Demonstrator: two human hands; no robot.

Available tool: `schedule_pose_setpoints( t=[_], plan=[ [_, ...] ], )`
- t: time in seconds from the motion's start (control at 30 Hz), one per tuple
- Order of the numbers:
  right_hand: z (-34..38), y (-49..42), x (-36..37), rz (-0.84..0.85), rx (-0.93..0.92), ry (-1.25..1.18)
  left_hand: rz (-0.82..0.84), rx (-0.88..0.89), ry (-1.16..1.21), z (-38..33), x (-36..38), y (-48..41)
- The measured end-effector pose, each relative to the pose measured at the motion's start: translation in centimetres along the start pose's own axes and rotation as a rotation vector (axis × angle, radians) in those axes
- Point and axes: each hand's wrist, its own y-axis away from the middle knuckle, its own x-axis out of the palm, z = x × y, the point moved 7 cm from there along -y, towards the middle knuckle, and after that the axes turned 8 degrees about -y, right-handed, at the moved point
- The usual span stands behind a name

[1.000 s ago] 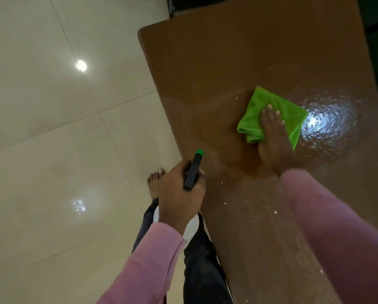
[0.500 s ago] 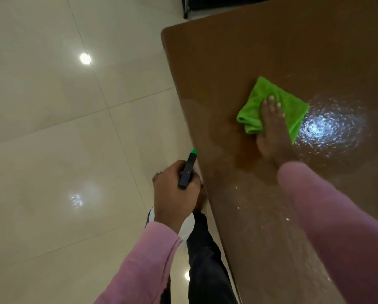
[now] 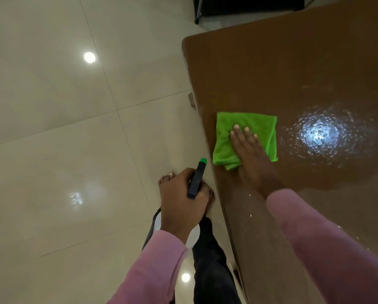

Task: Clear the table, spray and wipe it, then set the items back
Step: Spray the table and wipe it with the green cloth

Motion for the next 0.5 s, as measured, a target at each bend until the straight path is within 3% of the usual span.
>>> schedule_pose_setpoints(
  t=[0.1,0.17,0.37,0.5],
  plan=[
    [1.0,-5.8,-3.1,-0.186,0.204,-0.118,0.014,-0.018,0.007,0.2,-0.4,-0.5],
    [2.5,-8.1,-3.6,-0.231,0.241,-0.091,0.023,-0.024,0.019,0.6,-0.4,-0.7],
    [6.3,0.7,2.8,-0.09,-0.121,0.052,0.063,-0.06,-0.007,0.7,-1.5,-0.9],
    [1.0,6.3,3.5,-0.12,0.156,-0.117,0.097,-0.07,-0.034,0.3,-2.2,-1.8]
  ],
)
